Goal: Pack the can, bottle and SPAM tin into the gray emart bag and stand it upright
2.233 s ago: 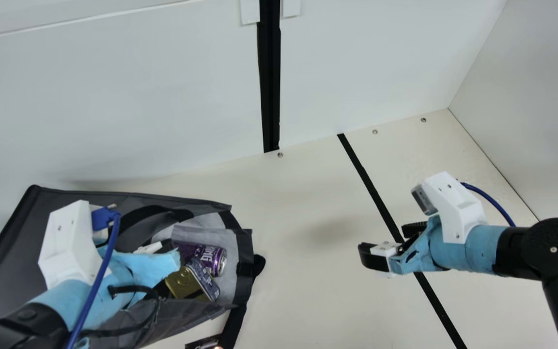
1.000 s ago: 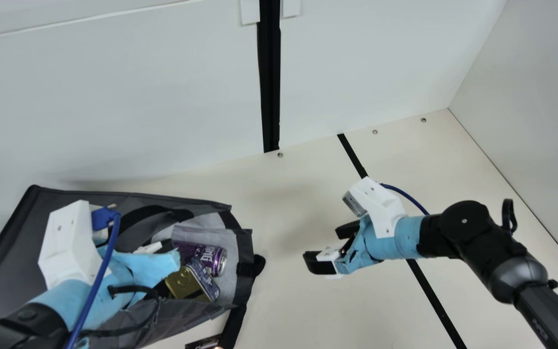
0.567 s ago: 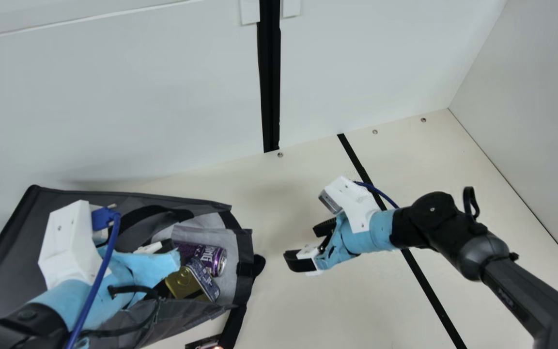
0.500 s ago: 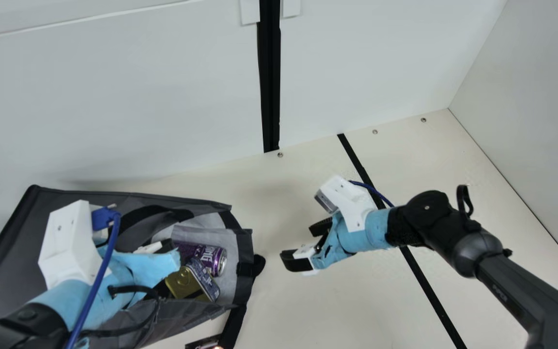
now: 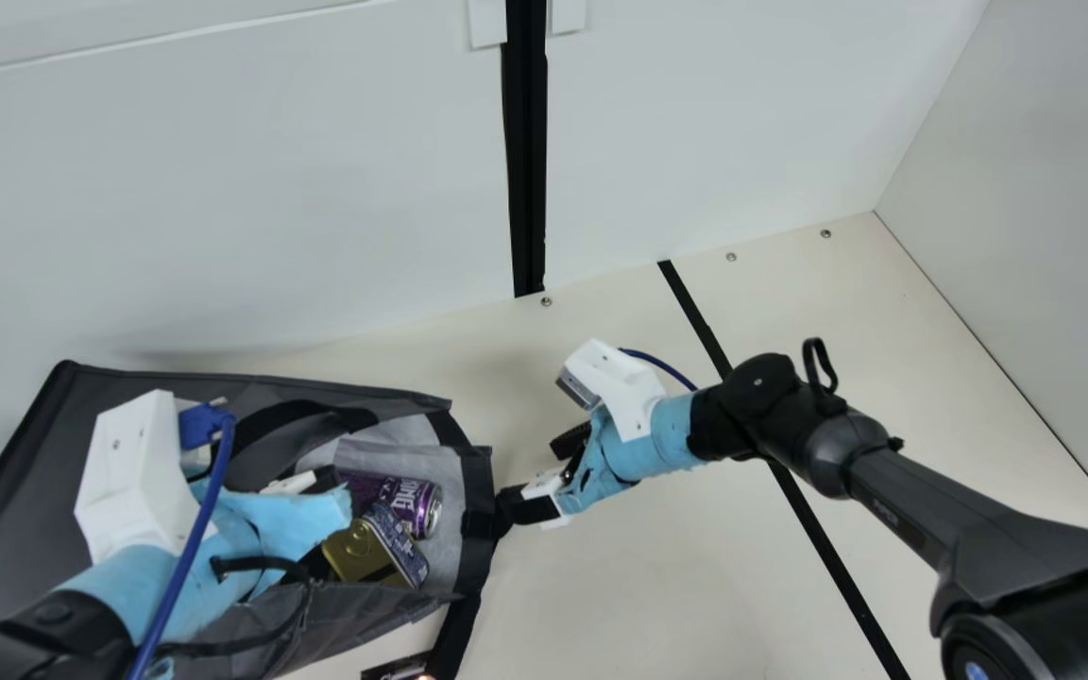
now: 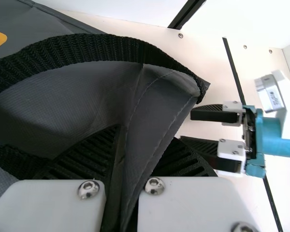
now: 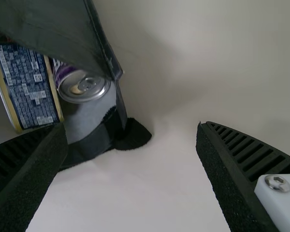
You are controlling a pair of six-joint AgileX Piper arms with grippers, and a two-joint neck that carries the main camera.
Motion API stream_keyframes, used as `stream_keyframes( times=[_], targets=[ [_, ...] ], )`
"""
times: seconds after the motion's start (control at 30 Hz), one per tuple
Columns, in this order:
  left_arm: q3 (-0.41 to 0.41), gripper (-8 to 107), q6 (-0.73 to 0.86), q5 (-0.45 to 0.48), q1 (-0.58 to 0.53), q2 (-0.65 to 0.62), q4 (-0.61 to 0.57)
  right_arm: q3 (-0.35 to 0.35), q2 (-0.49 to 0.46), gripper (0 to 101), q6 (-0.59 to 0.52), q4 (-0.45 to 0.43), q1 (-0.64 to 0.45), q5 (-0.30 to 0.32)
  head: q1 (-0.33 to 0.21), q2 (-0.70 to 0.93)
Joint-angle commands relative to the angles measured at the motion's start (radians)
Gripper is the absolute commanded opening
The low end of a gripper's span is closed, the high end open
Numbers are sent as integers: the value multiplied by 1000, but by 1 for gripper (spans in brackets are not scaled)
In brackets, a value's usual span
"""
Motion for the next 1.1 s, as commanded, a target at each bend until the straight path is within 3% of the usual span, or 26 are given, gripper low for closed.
stream_keyframes(
  times=[0.0,0.53,1.07],
  targets=[
    [0,-8,0,0,0,0,0,-16,23,95,-3,6,9,-1,-23,-1],
    [0,-8,0,0,0,0,0,-149,164,95,5,47,105,-6,-23,-1],
    [0,-8,0,0,0,0,0,-221,242,95,15,83,196,-27,-23,-1]
  ],
)
